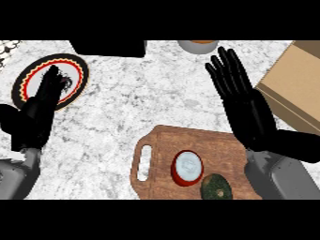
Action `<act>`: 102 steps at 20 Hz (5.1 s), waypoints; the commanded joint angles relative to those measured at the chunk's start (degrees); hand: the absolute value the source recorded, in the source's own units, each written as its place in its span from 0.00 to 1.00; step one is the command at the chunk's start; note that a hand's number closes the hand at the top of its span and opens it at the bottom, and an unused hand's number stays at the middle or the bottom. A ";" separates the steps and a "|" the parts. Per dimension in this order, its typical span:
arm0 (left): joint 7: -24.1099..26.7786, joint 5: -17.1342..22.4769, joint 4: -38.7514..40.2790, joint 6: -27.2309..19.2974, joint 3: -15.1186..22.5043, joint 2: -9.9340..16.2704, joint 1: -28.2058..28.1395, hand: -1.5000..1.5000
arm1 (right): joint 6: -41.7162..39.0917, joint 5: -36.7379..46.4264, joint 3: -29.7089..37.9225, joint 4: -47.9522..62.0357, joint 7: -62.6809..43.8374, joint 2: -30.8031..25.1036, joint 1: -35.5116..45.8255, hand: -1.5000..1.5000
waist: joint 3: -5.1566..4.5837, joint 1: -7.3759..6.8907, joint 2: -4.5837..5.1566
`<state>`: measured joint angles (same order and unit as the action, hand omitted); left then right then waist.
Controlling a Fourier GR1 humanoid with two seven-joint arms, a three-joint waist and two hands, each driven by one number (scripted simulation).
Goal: Pick the squash from the cutting board and place it in the cardboard box
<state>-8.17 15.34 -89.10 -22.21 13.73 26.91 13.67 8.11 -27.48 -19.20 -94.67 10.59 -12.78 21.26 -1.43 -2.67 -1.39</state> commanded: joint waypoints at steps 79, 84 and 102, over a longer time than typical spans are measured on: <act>8.44 -27.00 20.06 8.90 -16.86 -6.56 -5.60 0.50 | -36.57 75.79 -16.73 -4.00 -23.51 -3.91 -18.53 0.00 | 1.42 2.78 1.54; 3.54 -24.36 13.08 14.55 -20.12 -2.48 -6.48 0.50 | -27.20 82.41 -15.93 -1.33 -18.94 -3.37 -17.19 1.00 | 1.47 2.42 1.44; 5.77 -24.88 12.75 13.74 -22.46 -4.43 -9.50 0.50 | -14.98 74.57 20.62 7.17 -3.16 -26.33 -15.77 1.00 | 2.21 5.08 2.53</act>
<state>-2.45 -10.06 -76.07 -8.39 -8.30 22.69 4.43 -7.94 51.42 -9.39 -92.80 3.49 -32.13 4.23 0.45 1.64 0.67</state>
